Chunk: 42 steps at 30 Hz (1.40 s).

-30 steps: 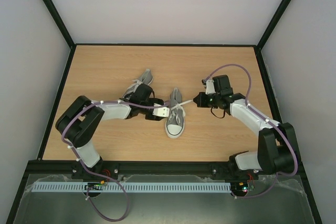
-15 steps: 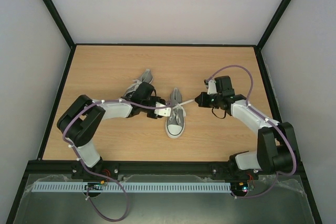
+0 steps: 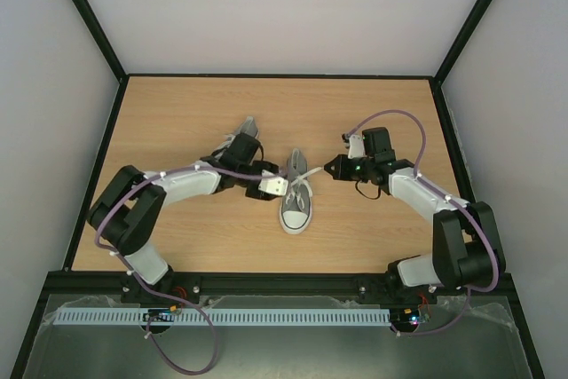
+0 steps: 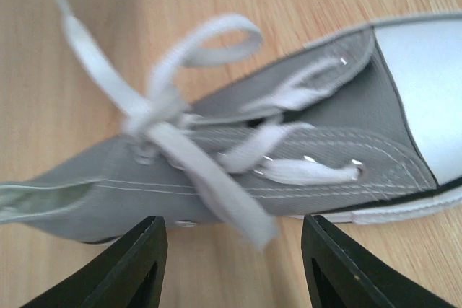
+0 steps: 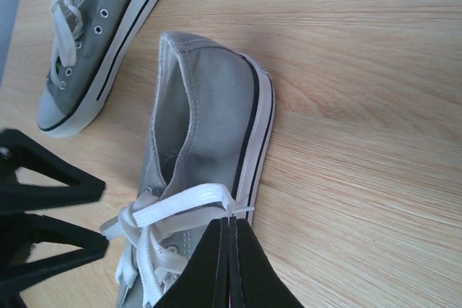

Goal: Tie the shoes
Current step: Tie the shoelace on the shoe.

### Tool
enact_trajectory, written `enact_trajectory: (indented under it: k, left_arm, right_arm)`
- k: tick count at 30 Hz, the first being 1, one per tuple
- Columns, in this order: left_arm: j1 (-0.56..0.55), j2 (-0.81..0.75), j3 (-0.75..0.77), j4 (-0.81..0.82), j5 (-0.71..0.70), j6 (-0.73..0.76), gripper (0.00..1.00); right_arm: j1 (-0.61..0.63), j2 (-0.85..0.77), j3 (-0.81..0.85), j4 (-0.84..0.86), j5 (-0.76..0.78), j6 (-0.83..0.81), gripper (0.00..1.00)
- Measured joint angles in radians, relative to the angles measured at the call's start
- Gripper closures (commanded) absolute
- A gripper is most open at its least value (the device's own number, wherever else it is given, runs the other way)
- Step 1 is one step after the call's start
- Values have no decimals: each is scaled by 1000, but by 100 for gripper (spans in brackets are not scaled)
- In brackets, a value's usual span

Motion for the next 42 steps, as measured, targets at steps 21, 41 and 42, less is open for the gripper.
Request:
enact_trajectory:
  k: [21,41,42]
  left_arm:
    - [-108,188,294,-90,-65,-654,64]
    - [-101,188,267,-52,-40,-647,98]
    - [-100,188,266,-52,-35,-647,97]
  right_arm:
    - [0,3,0,24,-62,1,99]
    - [0,-111,47,-1,11,-20,99]
    - [0,-109,47,-3,12,-20,99]
